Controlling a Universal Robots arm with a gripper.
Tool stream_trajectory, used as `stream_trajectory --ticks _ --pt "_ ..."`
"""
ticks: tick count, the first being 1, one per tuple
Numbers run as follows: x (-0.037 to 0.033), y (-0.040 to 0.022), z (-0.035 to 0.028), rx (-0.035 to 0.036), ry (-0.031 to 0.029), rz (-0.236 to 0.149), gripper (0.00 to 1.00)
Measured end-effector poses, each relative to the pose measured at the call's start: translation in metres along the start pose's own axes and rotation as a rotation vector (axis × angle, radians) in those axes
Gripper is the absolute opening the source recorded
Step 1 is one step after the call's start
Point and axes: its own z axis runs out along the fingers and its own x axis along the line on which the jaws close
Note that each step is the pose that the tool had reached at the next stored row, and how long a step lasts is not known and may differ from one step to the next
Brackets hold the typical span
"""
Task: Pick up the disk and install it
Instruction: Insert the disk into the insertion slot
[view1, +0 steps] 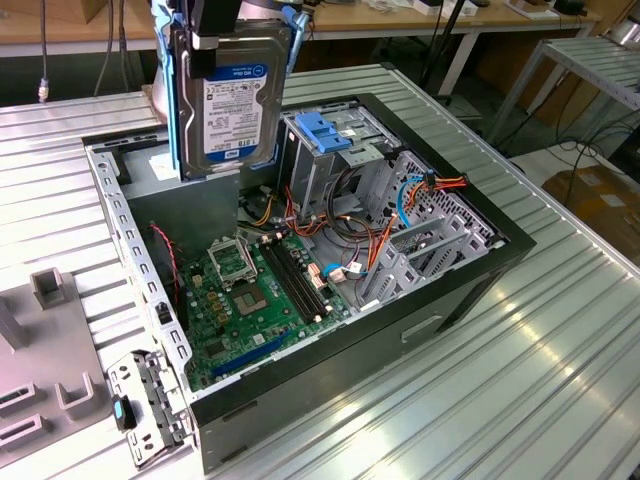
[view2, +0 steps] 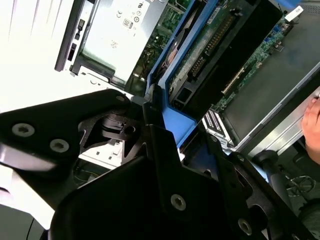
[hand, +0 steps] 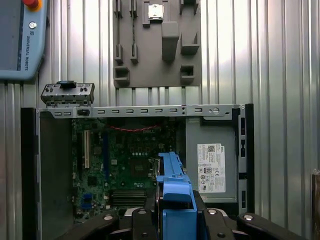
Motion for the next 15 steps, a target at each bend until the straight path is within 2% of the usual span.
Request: stream_trajectory --ticks 5,9,14,15 --pt "0.0092 -0.0002 0.0017 0.0027 0.0002 0.000 0.37" --pt "0.0234 -0.0004 0.0038 0.0072 0.0001 0.000 0.37" --pt "0.0470 -0.0009 0.0079 0.0125 -0.0004 0.000 0.37" --pt "0.0494 -0.0009 0.0083 0.0145 -0.0004 0.001 0.37"
